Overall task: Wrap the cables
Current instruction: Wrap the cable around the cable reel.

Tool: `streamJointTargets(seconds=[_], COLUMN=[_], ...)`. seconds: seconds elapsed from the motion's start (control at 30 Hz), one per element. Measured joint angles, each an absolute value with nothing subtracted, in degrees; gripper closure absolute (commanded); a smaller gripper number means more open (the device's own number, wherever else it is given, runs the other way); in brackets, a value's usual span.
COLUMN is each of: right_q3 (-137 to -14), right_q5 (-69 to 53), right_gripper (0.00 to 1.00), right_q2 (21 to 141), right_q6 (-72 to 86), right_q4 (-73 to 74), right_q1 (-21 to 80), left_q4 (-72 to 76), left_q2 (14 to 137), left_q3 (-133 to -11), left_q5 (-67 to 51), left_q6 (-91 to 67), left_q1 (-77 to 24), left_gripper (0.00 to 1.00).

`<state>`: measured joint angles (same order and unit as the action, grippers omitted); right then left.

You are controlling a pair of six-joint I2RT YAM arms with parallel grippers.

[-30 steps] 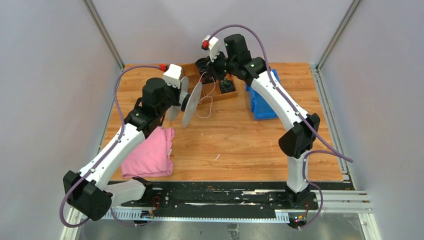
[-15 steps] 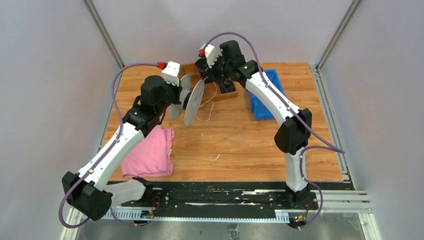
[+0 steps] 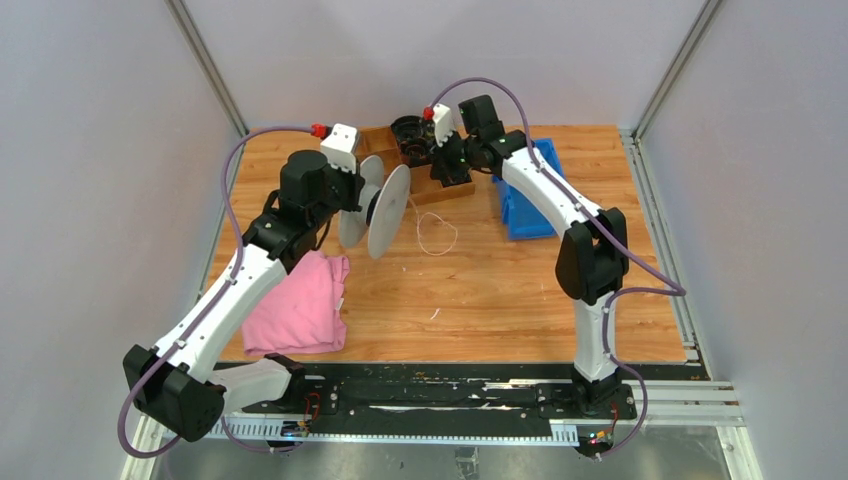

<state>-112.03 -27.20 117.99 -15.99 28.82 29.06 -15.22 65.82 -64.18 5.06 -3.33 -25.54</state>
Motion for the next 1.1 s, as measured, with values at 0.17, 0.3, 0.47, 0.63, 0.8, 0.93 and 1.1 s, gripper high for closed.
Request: streamJointTargets(seconds=[0.17,0.3,0.47,0.63,0.8,0.93,1.1], right_q3=[-109.5,-108.1,-105.8,-101.7,-95.7,-92.2,-90.8], right_q5=[-30.6,-33.4,-37.2,-43.7,-49.5,-53.3,-56.3], right_gripper=[0.88,0.78,0.66,0.48,0.44,0.43,0.44], right_q2=[118.0,118.0,117.9,117.3,116.8,116.8,116.9], right_q6=[-12.9,-11.3,-9.2,-6.3,-3.3,-1.0,0.3], right_q4=[26.8,25.7,25.0,23.9,20.5,16.9,12.6], right_q1=[27.5,27.2,26.4,24.7,24.3,24.3,24.5], left_q4=[-15.8,-16.1,-16.5,-16.8,-16.8,-16.9,-16.9], left_q2=[65.8,65.7,65.3,65.3,65.3,65.3,65.3], left_q3=[-64.5,-64.5,-65.0,-66.9,-67.8,-67.8,-67.8], left_q5=[4.2,3.9,3.1,2.2,0.5,-0.7,-2.0], left_q6=[-4.6,-5.1,-6.0,-7.1,-8.5,-9.7,-10.8], left_q1=[-24.9,-24.5,-23.4,-22.8,-22.3,-21.7,-21.2], left_gripper=[1.0,1.0,1.0,1.0,0.99,1.0,1.0])
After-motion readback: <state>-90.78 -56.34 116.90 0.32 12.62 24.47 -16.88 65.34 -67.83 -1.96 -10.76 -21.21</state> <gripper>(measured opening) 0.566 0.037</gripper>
